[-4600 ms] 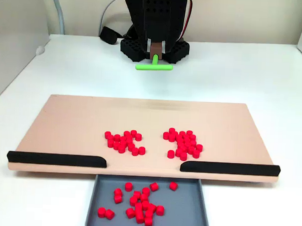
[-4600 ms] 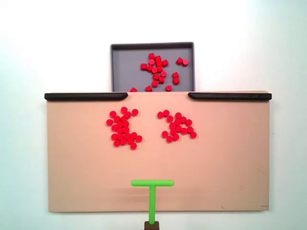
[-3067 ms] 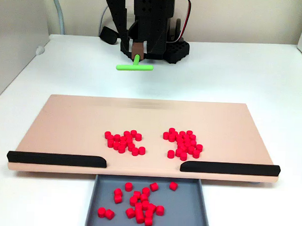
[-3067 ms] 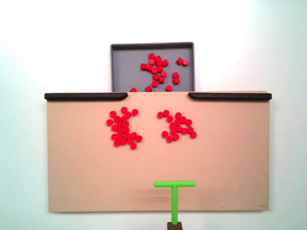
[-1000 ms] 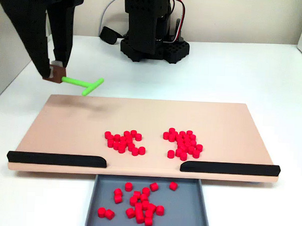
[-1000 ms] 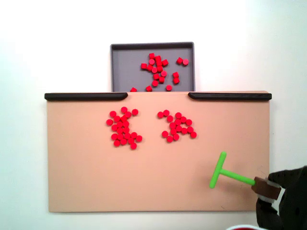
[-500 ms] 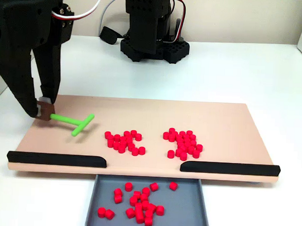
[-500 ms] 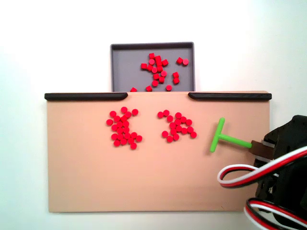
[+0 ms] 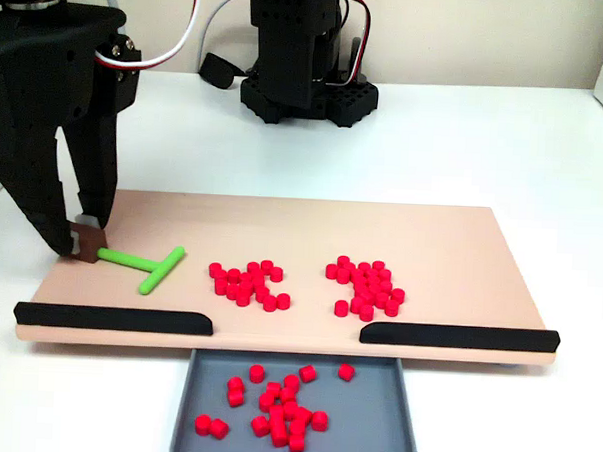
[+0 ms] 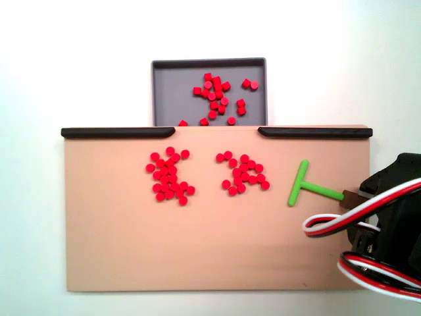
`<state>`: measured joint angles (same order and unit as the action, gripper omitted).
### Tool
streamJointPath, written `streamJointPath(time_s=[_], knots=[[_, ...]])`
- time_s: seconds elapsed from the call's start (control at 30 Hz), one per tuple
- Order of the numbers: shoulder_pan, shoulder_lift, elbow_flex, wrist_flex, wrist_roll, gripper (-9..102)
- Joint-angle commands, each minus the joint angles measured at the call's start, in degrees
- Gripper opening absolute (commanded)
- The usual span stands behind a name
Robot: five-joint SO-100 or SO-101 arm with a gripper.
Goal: Push granules from right to the grey container
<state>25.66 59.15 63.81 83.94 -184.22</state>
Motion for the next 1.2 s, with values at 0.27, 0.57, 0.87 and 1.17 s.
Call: streamJointPath(time_s=[0.27,0.57,0.87,1.17], knots=[[-1.32,-0.26,-2.11,0.18,-52.65,0],[-2.90,-0.35,-2.11,0.18,-48.78,0],[-4.04,0.00,-2.11,0.18,-42.63,0],[-4.75,0.26,-2.11,0.18,-34.80,0]])
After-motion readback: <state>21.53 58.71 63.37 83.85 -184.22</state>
